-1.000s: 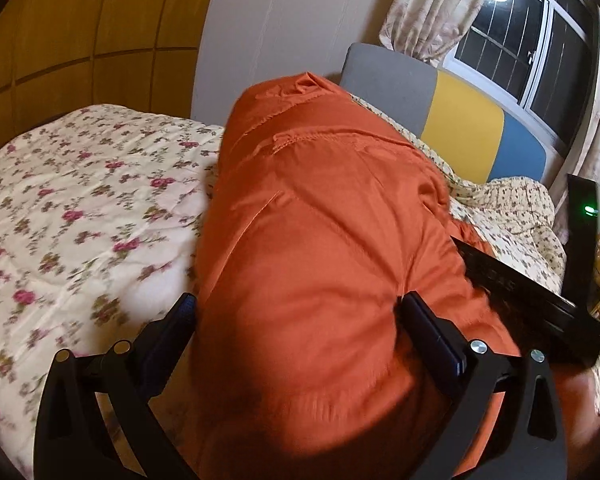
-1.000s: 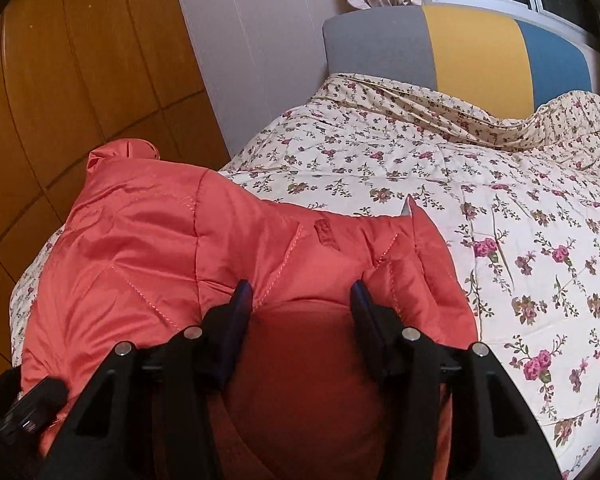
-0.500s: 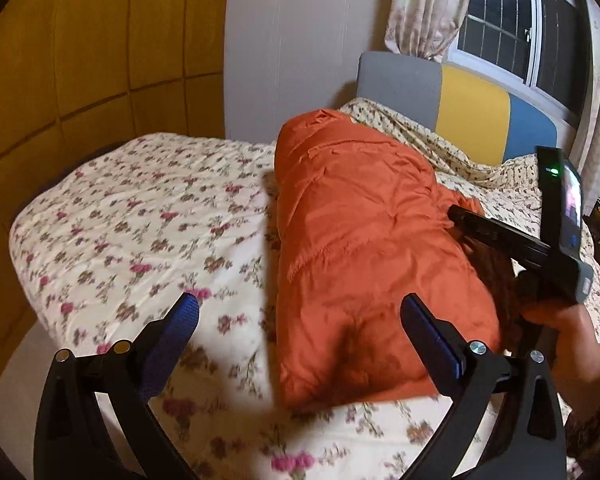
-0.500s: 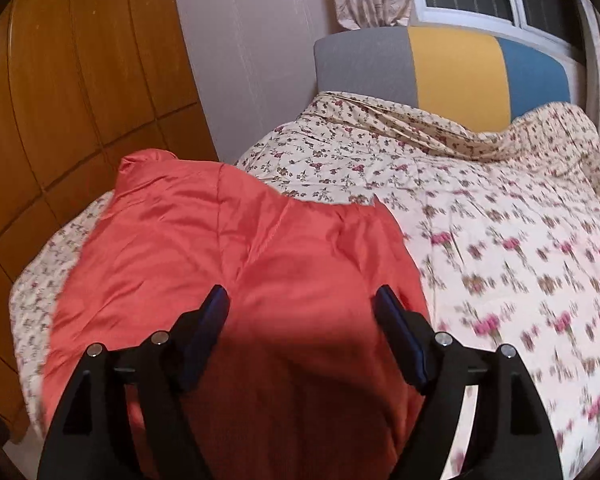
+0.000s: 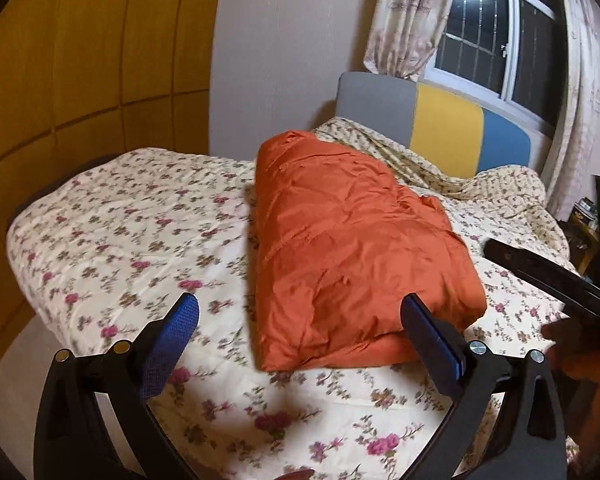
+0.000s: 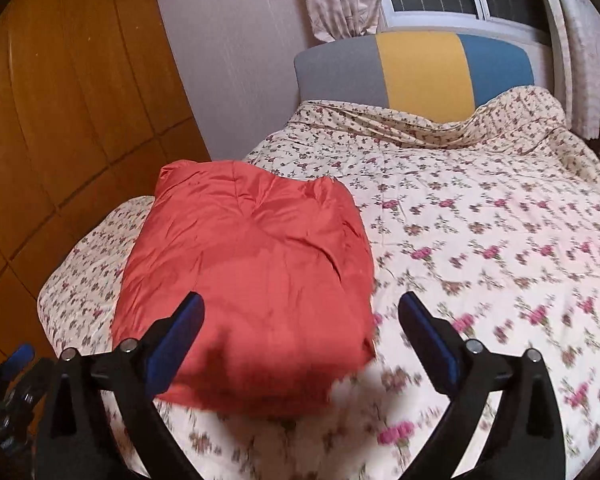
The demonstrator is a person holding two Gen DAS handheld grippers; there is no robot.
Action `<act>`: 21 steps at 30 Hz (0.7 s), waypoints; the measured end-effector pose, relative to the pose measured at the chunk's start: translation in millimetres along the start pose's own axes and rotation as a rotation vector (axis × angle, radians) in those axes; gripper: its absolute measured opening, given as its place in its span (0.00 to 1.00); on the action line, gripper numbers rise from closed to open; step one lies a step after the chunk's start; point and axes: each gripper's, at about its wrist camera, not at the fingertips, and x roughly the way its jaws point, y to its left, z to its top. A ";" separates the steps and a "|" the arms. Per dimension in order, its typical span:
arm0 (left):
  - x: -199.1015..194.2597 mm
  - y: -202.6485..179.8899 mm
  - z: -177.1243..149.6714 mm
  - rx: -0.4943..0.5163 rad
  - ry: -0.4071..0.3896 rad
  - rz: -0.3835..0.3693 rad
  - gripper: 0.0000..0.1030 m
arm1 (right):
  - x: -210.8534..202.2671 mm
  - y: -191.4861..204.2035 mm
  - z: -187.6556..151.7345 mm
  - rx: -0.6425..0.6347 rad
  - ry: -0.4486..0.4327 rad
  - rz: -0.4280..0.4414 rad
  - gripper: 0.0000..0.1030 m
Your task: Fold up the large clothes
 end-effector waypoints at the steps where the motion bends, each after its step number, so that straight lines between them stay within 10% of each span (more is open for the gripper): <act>1: -3.3 1.7 -1.5 0.007 -0.006 -0.003 0.97 | -3.7 1.8 -2.9 -0.002 0.005 -0.006 0.98; 21: -41.6 21.7 -4.6 -0.074 -0.004 0.078 0.97 | -65.7 53.8 -30.8 -0.088 0.062 -0.021 0.98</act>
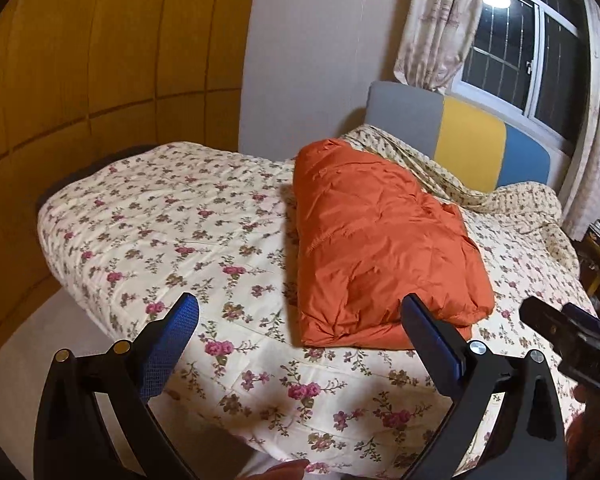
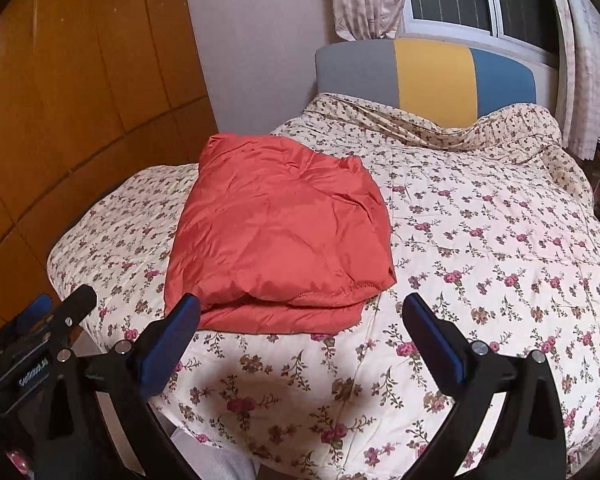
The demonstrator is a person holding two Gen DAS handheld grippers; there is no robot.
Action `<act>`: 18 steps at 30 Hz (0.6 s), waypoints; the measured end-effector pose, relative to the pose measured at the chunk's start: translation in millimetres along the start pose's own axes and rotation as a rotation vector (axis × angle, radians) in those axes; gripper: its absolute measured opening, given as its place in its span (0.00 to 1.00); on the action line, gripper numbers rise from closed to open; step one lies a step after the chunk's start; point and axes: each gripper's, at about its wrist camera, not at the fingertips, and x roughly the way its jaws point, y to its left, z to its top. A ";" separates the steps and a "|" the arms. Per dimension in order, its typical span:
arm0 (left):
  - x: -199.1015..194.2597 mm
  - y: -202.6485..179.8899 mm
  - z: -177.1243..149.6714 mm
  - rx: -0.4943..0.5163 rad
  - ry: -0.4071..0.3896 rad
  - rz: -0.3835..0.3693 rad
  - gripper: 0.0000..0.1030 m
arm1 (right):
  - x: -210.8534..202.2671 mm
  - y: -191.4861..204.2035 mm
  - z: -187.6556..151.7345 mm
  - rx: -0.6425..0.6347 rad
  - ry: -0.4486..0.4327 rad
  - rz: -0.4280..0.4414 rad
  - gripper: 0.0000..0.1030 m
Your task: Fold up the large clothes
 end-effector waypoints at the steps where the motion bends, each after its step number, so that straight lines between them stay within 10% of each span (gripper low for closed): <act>1: 0.7 -0.6 0.6 0.001 0.006 0.004 0.97 | -0.3 -0.6 -0.5 -0.001 0.001 -0.002 0.98; 18: 6.0 -9.7 -3.3 0.030 0.012 0.004 0.97 | 2.2 -8.5 -0.3 0.006 0.001 -0.018 0.98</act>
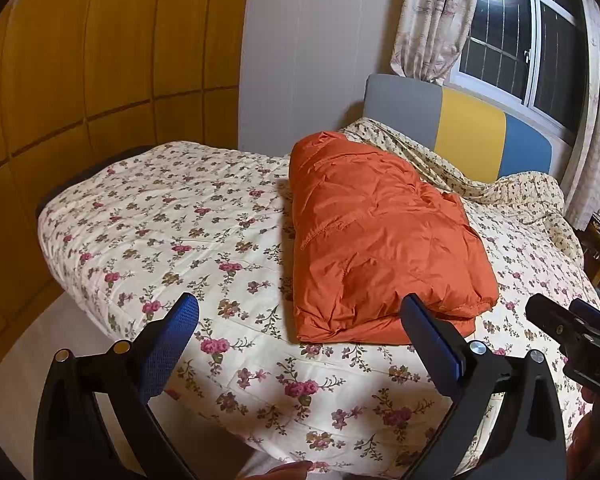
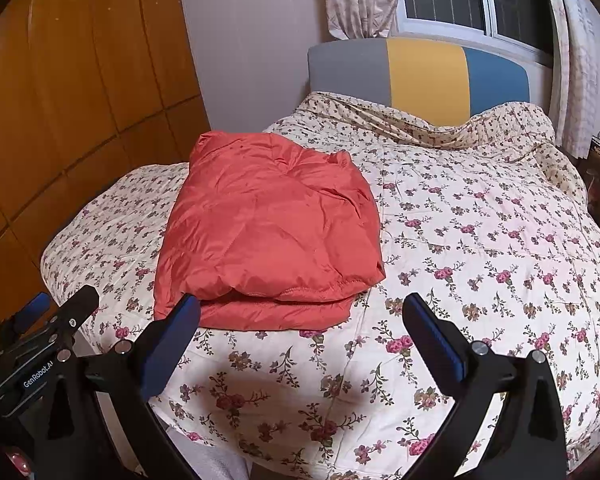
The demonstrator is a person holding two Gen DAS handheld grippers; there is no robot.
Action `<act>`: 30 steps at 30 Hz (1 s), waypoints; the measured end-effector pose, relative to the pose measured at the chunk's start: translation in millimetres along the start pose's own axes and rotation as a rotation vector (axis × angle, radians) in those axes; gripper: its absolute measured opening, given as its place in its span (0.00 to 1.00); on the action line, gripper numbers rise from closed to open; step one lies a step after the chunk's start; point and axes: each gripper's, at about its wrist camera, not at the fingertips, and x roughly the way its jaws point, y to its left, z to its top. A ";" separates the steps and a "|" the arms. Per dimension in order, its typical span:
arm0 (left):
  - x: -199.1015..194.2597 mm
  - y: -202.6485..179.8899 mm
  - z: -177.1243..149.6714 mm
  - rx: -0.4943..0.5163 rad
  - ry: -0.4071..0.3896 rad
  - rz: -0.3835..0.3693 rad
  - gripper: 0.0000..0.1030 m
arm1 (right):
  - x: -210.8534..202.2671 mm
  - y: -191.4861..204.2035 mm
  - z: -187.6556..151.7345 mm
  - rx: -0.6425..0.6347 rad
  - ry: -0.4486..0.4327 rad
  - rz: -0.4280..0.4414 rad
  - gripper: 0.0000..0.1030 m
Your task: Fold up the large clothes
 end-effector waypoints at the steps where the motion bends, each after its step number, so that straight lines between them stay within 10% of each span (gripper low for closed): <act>1: -0.2 0.1 -0.2 0.001 -0.001 -0.001 0.97 | -0.2 0.2 0.0 -0.001 -0.001 0.001 0.98; 30: 1.6 -8.3 -4.7 0.027 -0.009 -0.010 0.97 | 3.9 -3.2 -1.3 0.006 0.014 0.014 0.98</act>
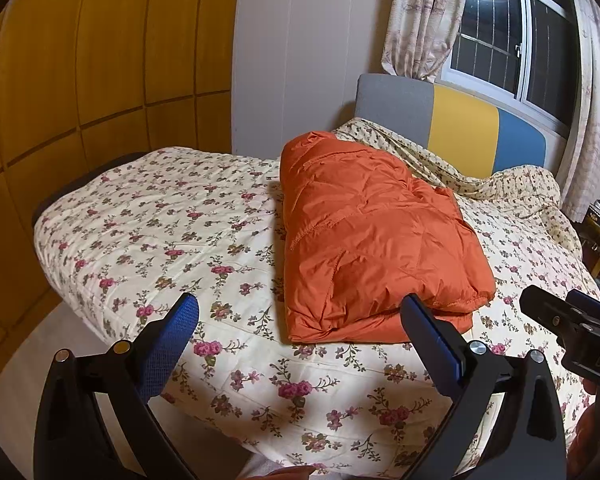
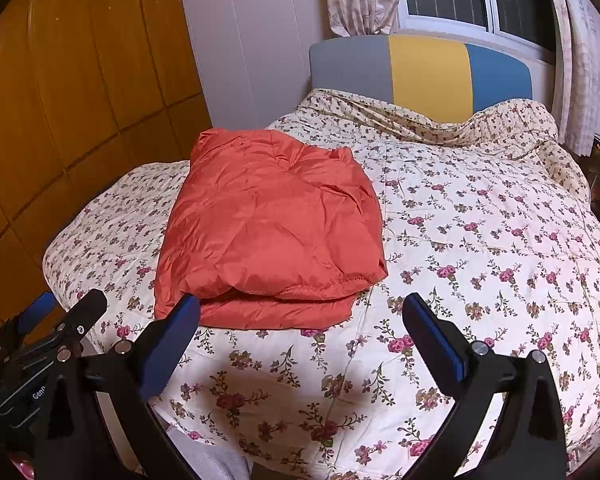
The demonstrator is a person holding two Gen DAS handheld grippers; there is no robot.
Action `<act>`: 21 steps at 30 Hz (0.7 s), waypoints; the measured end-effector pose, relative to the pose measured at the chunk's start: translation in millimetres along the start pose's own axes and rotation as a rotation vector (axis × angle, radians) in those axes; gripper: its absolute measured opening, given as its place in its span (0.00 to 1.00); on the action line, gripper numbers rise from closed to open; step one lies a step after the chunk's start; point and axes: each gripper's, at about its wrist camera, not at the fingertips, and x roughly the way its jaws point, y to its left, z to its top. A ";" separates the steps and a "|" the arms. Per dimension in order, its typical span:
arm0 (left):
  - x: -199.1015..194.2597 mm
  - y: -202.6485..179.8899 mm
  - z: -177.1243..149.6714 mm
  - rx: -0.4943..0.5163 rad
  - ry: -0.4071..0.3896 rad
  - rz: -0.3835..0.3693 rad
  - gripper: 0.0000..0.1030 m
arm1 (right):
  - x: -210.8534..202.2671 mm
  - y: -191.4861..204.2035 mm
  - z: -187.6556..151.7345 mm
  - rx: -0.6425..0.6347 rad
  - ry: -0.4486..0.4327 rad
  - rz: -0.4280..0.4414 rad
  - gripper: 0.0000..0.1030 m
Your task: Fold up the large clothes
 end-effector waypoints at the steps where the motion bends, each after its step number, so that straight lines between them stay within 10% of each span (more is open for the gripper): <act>1: 0.5 0.1 0.4 0.002 0.003 -0.002 0.97 | 0.1 -0.4 0.0 0.000 -0.001 -0.001 0.98; 21: 7.1 4.9 -0.7 -0.081 0.042 -0.065 0.97 | 5.0 -6.2 -1.2 0.009 0.021 0.000 0.98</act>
